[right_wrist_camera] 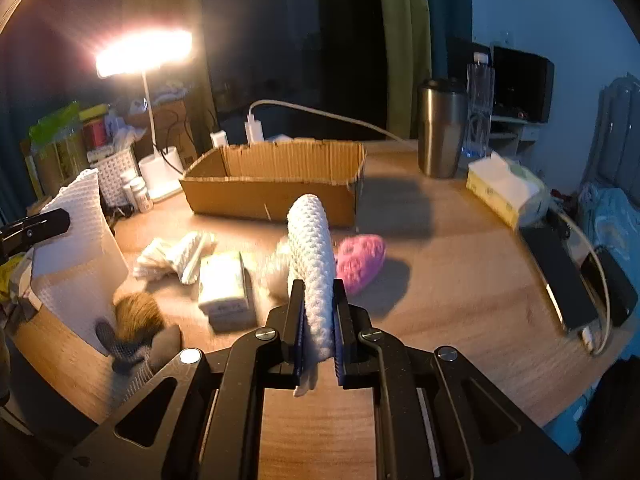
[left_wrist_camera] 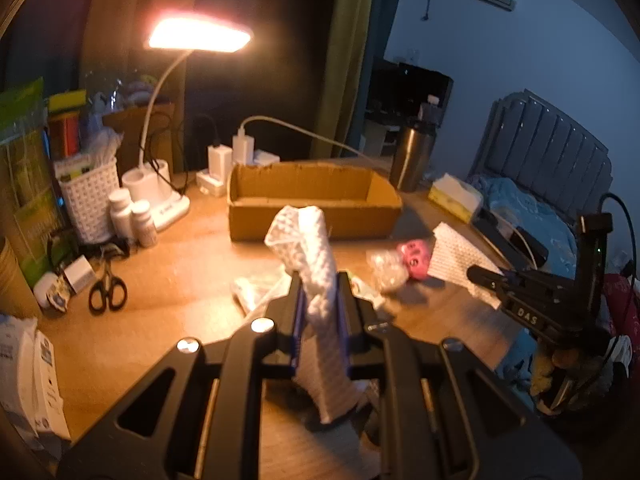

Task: Organize soft objects
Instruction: 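Lift the white cloths up off the desk with both grippers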

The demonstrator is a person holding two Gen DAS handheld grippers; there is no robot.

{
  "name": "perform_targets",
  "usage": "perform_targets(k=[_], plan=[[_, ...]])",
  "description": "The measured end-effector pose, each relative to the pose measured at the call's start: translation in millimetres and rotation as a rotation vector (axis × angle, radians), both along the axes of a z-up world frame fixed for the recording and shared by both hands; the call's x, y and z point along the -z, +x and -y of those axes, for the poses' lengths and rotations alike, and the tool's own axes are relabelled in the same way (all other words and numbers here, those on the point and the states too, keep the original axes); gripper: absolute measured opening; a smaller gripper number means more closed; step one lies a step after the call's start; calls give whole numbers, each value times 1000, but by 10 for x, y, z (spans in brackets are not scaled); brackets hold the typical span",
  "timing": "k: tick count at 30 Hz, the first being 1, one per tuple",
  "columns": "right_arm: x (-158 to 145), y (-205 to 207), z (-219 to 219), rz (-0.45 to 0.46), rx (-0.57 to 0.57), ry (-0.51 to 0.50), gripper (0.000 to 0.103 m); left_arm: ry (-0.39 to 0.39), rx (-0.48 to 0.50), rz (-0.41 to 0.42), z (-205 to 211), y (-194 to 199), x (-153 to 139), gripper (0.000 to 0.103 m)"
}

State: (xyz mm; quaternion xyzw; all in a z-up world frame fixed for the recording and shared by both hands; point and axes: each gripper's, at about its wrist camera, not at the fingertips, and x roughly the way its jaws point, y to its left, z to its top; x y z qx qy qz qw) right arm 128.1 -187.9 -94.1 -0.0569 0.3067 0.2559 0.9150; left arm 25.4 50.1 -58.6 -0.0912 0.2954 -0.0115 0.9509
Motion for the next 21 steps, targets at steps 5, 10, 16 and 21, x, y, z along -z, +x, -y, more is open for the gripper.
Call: perform_targets(k=[5, 10, 16, 21], plan=[[-150, 84, -23, 30, -2, 10, 13, 13, -10, 37, -57, 115, -118, 15], [-289, 167, -78, 56, -6, 9, 13, 8, 3, 57, -104, 263, -179, 15], [-450, 243, -161, 91, -16, 5, 13, 8, 18, 100, -161, 423, -308, 15], [-546, 331, -212, 112, -15, 6, 13, 7, 25, 125, -224, 556, -385, 15]])
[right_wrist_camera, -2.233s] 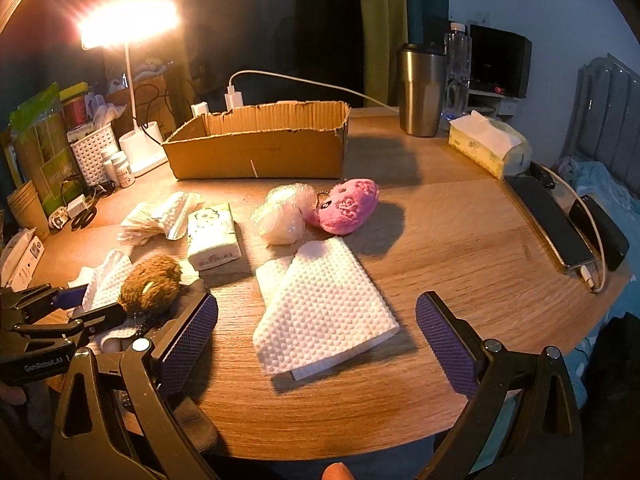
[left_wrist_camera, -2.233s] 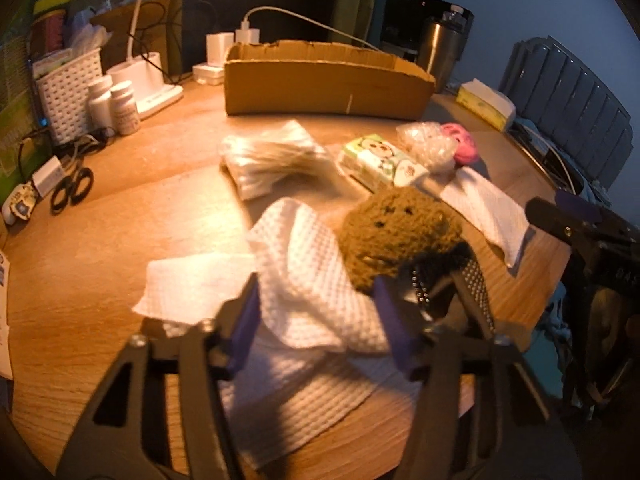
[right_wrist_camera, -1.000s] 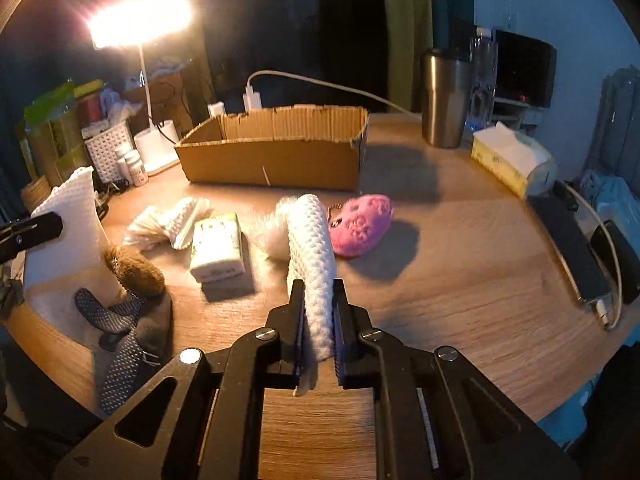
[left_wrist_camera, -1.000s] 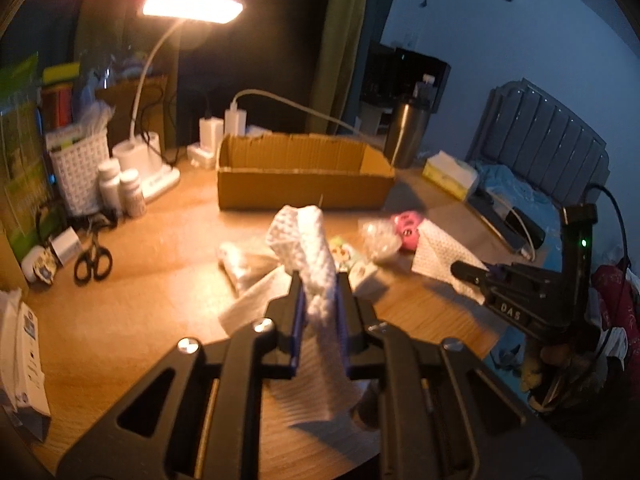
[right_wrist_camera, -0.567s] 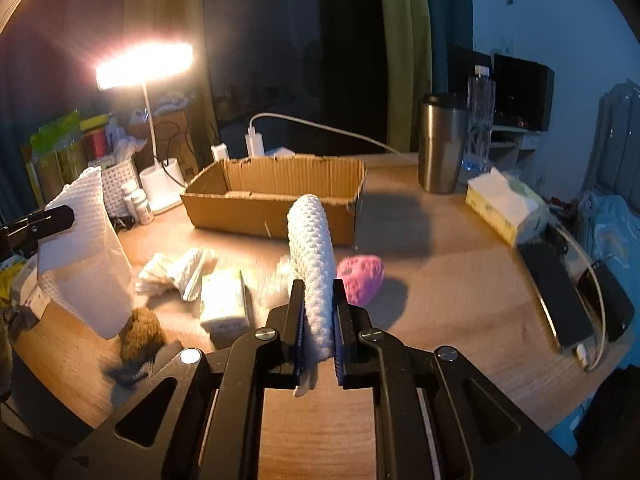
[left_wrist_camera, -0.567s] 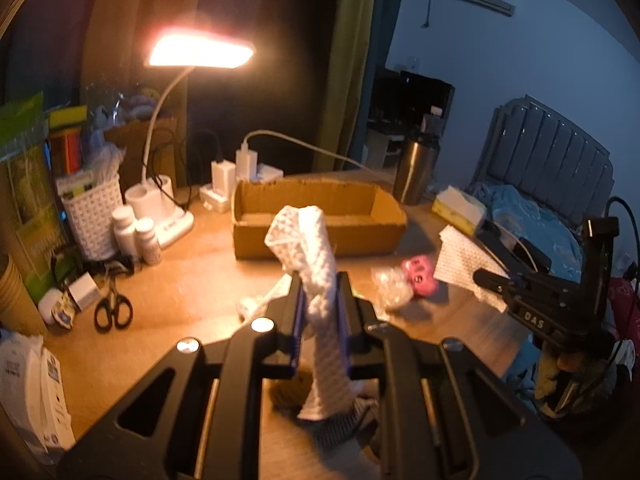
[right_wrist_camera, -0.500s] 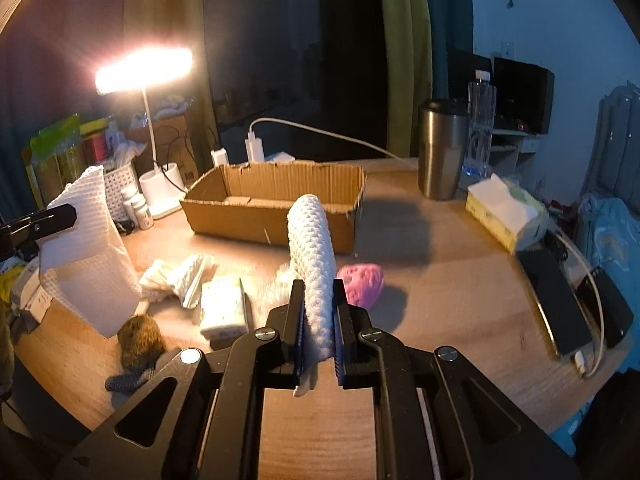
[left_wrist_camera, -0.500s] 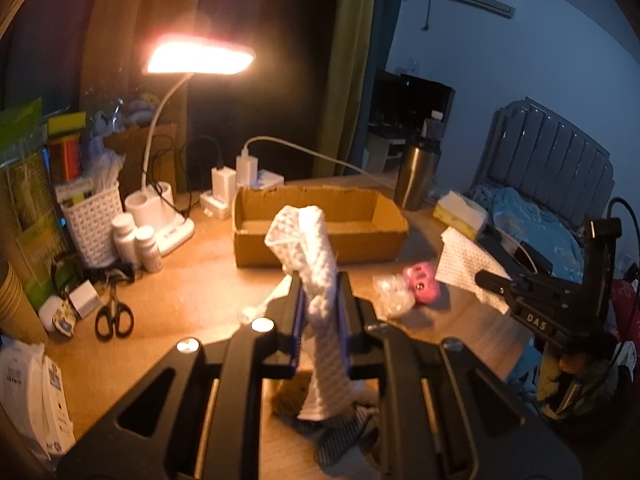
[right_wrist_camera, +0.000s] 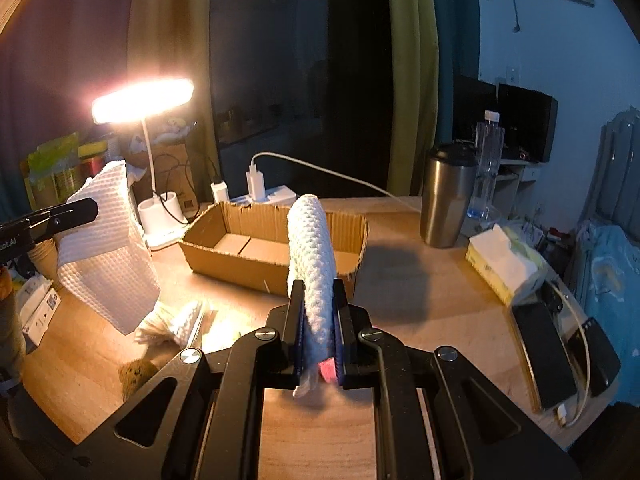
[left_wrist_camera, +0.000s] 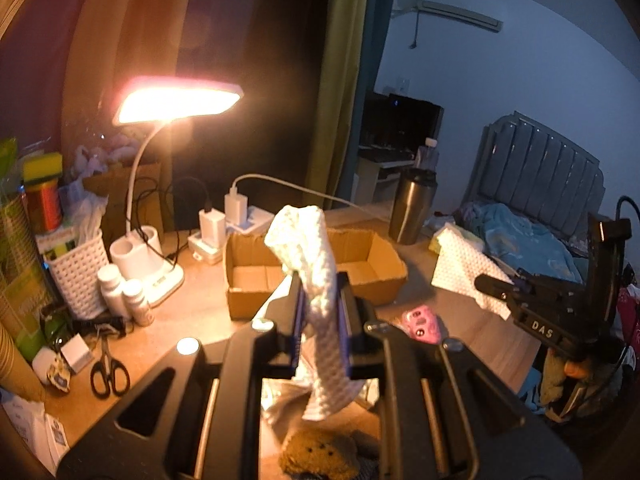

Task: Organize soft objects
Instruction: 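Lift the white cloths up off the desk with both grippers, then carry both white cloths over the open cardboard box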

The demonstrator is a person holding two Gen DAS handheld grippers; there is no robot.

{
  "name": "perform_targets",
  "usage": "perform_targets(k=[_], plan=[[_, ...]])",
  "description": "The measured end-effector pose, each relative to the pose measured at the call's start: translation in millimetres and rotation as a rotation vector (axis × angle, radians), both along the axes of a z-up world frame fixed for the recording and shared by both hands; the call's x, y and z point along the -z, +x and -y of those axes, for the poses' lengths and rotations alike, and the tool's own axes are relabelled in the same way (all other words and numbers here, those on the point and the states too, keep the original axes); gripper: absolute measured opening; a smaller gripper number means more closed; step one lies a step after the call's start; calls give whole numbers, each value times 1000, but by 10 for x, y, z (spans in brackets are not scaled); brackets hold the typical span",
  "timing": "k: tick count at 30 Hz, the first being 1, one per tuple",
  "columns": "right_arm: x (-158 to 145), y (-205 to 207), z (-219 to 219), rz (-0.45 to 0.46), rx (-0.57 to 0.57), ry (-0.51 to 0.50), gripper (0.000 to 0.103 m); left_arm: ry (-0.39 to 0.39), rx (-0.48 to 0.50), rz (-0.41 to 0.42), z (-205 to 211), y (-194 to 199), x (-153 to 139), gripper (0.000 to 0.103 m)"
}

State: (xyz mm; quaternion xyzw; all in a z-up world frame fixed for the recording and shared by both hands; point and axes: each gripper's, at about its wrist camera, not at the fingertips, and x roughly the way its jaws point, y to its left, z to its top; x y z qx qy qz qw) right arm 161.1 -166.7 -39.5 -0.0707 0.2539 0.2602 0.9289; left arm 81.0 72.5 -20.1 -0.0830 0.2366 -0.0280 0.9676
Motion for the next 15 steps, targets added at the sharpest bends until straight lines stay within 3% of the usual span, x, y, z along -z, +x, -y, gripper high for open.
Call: perform_targets(k=[15], plan=[[-250, 295, -213, 60, -5, 1, 13, -8, 6, 73, -122, 296, -181, 15]])
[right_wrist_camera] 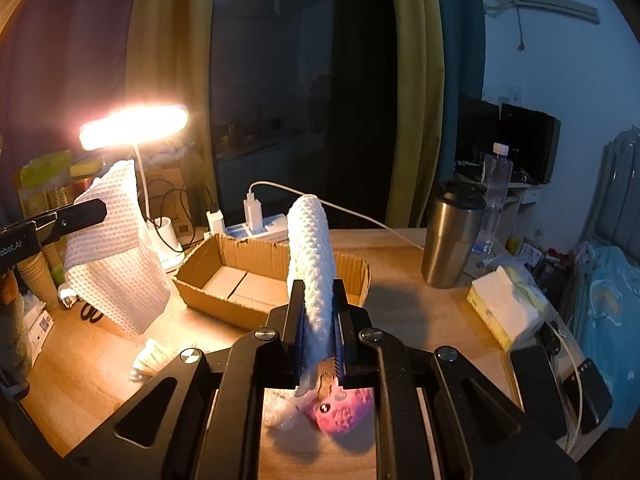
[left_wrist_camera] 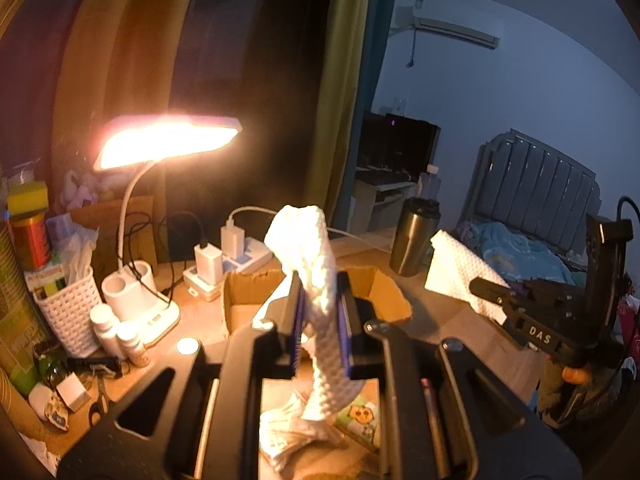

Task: Organize soft objects
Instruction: 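Carry both white cloths over the open cardboard box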

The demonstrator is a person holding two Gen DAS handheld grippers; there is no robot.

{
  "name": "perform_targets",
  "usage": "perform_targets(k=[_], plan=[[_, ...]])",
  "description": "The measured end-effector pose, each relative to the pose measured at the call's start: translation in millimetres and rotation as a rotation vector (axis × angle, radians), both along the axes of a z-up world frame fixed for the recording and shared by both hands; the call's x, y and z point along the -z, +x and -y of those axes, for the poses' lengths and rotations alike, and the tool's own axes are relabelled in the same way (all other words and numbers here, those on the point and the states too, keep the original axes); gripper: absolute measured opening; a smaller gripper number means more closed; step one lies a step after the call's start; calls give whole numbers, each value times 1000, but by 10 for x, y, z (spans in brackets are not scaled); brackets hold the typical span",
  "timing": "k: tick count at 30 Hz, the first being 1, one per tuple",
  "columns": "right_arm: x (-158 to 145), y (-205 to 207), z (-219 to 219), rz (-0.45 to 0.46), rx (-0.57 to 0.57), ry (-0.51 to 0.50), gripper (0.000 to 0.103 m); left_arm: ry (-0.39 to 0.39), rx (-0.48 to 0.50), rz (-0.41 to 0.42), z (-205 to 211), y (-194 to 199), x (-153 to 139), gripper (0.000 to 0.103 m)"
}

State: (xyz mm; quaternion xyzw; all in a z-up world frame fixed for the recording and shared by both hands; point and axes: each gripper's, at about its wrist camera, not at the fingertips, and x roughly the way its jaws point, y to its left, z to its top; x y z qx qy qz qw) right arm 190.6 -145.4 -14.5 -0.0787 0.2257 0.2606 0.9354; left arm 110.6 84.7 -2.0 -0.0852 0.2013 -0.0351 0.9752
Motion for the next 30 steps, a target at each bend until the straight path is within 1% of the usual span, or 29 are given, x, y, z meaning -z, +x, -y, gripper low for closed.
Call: perform_targets(k=[9, 15, 20, 27, 30], plan=[[4, 328, -66, -6, 3, -2, 13, -3, -28, -2, -125, 351, 77, 15], [86, 550, -148, -30, 0, -4, 13, -4, -48, -53, -237, 675, 270, 15], [190, 746, -233, -56, -5, -7, 13, -17, -50, -75, -286, 867, 398, 15], [382, 974, -322, -90, -30, -5, 13, -28, -50, -68, -340, 1108, 580, 15], [477, 1074, -366, -108, -37, -3, 13, -29, -61, -101, -347, 1258, 720, 15]])
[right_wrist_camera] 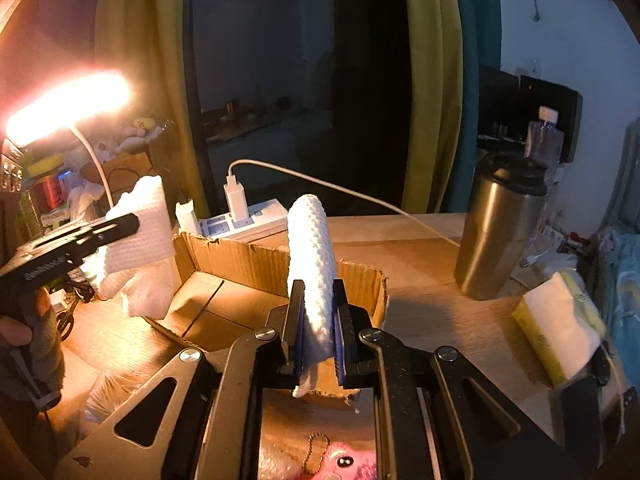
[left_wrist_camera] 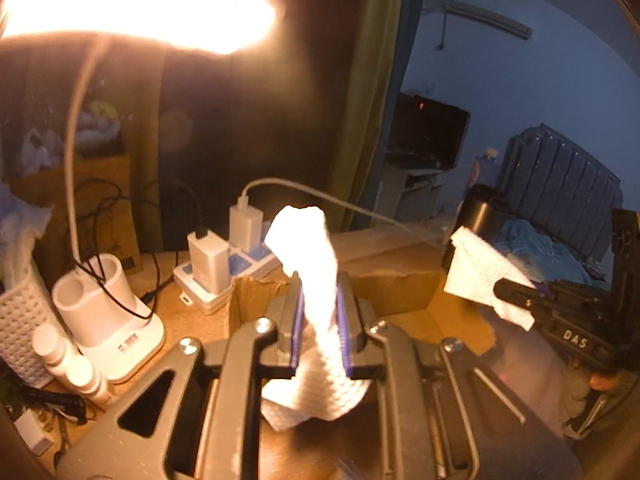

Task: Organize soft objects
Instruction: 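Carry both white cloths over the open cardboard box, then open both grippers to drop the white cloths into the box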

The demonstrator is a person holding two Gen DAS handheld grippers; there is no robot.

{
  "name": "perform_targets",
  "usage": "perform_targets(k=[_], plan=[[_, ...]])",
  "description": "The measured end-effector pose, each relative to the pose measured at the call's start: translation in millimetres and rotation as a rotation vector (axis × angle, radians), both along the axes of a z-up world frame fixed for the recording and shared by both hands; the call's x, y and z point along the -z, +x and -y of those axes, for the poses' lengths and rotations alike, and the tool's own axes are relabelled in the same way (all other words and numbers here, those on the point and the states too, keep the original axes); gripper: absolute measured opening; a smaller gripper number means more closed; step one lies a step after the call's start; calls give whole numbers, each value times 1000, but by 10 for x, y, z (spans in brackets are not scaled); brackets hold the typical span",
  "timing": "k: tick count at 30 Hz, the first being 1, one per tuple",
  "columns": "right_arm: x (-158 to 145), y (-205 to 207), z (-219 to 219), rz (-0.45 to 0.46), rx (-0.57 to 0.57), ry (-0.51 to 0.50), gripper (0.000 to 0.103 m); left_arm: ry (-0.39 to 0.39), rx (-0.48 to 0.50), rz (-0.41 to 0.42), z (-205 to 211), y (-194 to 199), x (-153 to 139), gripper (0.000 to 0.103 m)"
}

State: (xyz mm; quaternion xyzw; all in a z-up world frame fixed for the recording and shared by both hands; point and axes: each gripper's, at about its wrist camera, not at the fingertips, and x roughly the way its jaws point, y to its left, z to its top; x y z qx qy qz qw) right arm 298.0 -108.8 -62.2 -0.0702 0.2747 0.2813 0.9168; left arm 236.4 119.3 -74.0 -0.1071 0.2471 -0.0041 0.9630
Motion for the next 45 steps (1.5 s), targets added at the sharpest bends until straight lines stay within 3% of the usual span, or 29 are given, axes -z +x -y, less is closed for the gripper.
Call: perform_targets(k=[12, 28, 31, 35, 38, 39, 40, 41, 45], plan=[[350, 271, -102, -82, -2, -25, 13, 12, -20, -119, -29, 260, 406, 15], [574, 391, -181, -145, -6, -54, 13, 71, -71, -257, -53, 428, 658, 21], [579, 397, -199, -156, -5, -57, 15, 59, -62, -282, -54, 448, 686, 24], [566, 393, -190, -165, -8, -50, 26, 62, -63, -287, -36, 452, 686, 26], [547, 389, -194, -171, -11, -54, 37, 55, -54, -283, -23, 445, 674, 33], [541, 384, -194, -169, -11, -56, 38, 54, -54, -277, -16, 433, 658, 40], [534, 380, -194, -167, -11, -58, 41, 55, -55, -267, -10, 411, 630, 54], [527, 375, -190, -163, -7, -60, 45, 52, -56, -259, -12, 394, 608, 58], [468, 337, -170, -153, 5, -54, 47, 54, -61, -226, -7, 322, 485, 61]])
